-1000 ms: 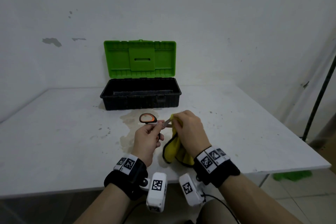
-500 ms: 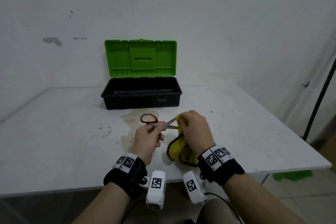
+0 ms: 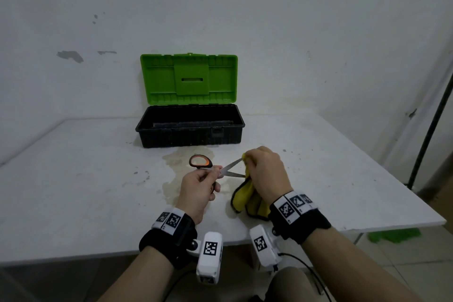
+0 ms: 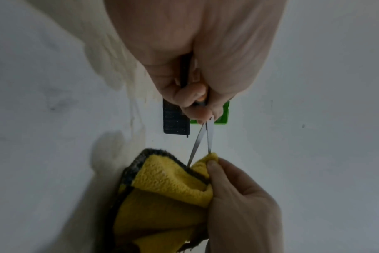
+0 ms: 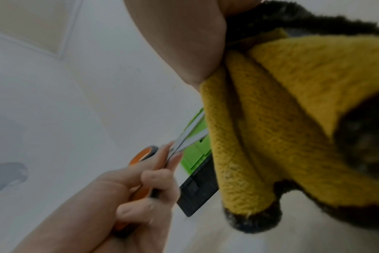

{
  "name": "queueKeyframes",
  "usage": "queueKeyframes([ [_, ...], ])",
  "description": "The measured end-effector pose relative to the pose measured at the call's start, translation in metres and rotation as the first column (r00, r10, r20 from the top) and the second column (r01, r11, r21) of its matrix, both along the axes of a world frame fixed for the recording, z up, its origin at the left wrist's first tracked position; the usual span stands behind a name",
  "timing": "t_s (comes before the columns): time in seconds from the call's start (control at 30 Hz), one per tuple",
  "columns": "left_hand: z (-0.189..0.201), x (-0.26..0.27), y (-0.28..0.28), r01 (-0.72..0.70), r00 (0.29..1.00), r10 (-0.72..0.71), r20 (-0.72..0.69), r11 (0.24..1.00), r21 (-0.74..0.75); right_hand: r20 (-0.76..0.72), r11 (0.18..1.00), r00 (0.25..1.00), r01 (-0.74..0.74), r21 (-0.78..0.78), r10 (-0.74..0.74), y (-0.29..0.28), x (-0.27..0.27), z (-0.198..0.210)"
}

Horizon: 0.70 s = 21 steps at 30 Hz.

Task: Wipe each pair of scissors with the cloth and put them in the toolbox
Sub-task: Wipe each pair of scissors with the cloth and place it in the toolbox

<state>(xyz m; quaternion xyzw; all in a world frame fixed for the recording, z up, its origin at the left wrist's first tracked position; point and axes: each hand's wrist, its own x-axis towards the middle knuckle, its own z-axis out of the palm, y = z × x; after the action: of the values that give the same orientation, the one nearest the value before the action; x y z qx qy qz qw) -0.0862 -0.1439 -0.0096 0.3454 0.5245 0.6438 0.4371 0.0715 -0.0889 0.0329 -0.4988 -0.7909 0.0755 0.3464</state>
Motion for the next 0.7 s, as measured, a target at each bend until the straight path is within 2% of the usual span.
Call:
queueKeyframes([
  [0.1,0.001,-0.001,-0.001,-0.015,1.000,0.015,-0.008,1.000,-0.004,-0.055,0.999,0.998,0.024,0.049,-0.021,-0.002,0.003,0.004],
  [0.17,0.002,0.000,0.001,-0.024,1.000,0.024,0.009,1.000,-0.013,-0.028,0.993,0.997,-0.067,0.095,0.070,-0.016,-0.006,0.005],
  [0.27,0.004,0.005,0.002,-0.010,1.000,0.010,0.010,1.000,-0.016,0.062,0.978,0.979,-0.198,0.065,0.194,-0.032,-0.021,-0.002],
  [0.33,0.004,0.007,0.000,0.007,1.000,-0.007,0.000,1.000,-0.008,0.073,0.982,0.981,-0.181,0.044,0.178,-0.028,-0.022,-0.006],
  [0.5,0.004,0.000,-0.005,-0.017,1.000,0.017,-0.002,0.999,-0.028,-0.001,0.999,1.000,-0.029,0.024,0.029,-0.008,-0.006,0.002],
  [0.57,0.004,0.000,-0.005,-0.018,0.999,0.021,0.039,0.998,-0.063,-0.008,0.996,0.997,-0.074,0.044,0.075,-0.013,-0.007,0.006],
  [0.7,0.007,0.003,-0.003,0.000,0.989,0.017,0.146,0.993,-0.119,0.076,0.981,0.980,-0.190,0.044,0.186,-0.031,-0.018,0.003],
])
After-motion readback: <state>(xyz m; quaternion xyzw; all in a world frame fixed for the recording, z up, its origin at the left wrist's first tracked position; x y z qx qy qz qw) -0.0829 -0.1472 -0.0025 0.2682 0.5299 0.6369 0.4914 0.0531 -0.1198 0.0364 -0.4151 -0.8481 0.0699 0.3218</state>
